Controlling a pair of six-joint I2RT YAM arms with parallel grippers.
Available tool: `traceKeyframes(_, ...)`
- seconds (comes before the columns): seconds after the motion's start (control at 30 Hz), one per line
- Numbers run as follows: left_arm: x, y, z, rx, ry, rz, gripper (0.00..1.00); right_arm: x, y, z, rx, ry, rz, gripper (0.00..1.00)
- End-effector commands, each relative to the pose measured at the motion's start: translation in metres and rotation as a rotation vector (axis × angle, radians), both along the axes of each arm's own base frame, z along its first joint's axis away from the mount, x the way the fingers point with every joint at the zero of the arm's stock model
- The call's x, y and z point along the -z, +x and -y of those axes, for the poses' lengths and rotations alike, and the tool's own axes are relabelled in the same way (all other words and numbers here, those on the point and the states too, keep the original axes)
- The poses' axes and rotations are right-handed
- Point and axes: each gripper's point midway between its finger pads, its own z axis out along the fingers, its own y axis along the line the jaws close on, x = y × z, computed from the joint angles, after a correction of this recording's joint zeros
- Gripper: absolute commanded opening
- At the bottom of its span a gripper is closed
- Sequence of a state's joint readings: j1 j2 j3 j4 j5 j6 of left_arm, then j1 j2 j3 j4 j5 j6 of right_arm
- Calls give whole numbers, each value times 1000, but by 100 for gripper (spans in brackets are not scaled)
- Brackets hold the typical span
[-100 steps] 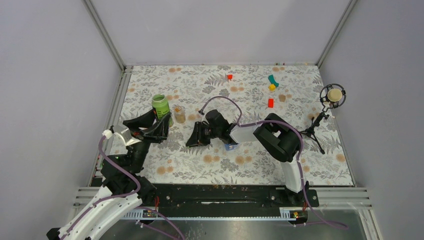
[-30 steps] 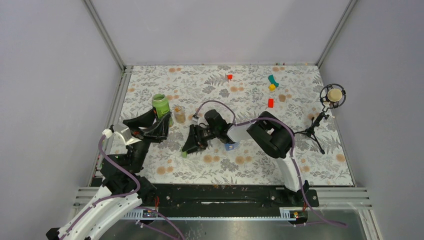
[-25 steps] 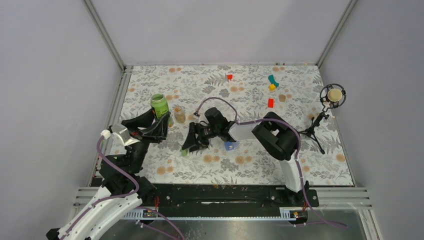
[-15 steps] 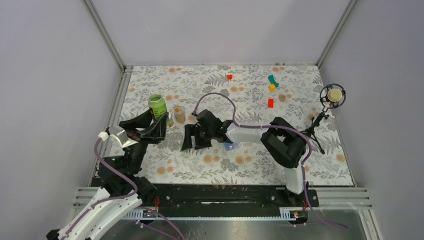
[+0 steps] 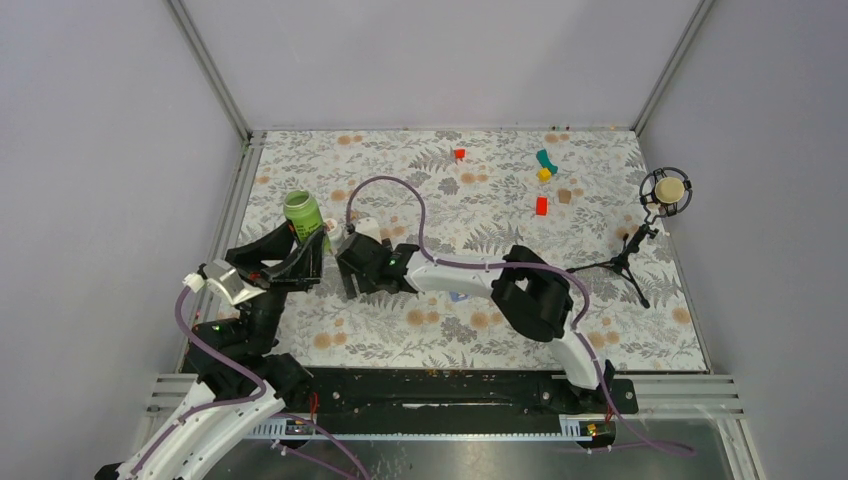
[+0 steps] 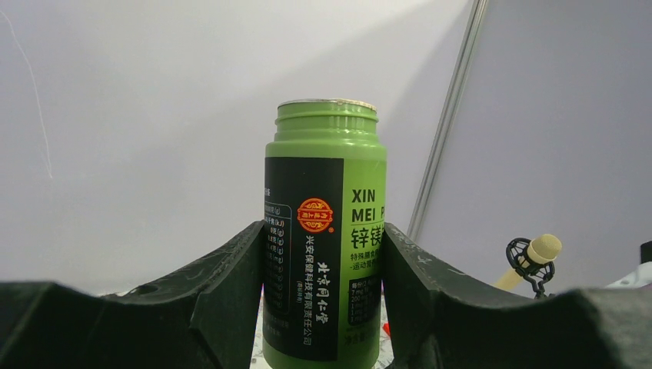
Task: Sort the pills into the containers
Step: Adjust the lid of the pill bottle at the center of the board.
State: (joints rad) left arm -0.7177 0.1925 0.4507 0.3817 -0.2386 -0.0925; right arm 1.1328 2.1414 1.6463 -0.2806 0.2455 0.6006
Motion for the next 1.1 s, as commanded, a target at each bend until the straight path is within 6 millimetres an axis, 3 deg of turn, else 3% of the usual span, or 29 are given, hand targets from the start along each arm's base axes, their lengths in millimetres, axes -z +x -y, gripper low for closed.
traceKeyframes(0.0, -31, -13, -17, -26, -65, 84, 0, 14, 22, 13, 42, -109, 89, 79)
traceKeyframes(0.23, -30, -12, -15, -25, -57, 80, 0, 19, 31, 5, 30, -106, 131, 62)
traceKeyframes(0.63, -26, -8, -13, -27, -44, 59, 0, 24, 56, -17, -48, -102, 211, 62)
traceKeyframes(0.9, -24, -7, -12, -29, -41, 53, 0, 24, 57, -12, -117, -39, 179, 32)
traceKeyframes(1.07, -23, -6, -11, -28, -35, 48, 0, 25, 46, -2, -154, 46, 59, 26)
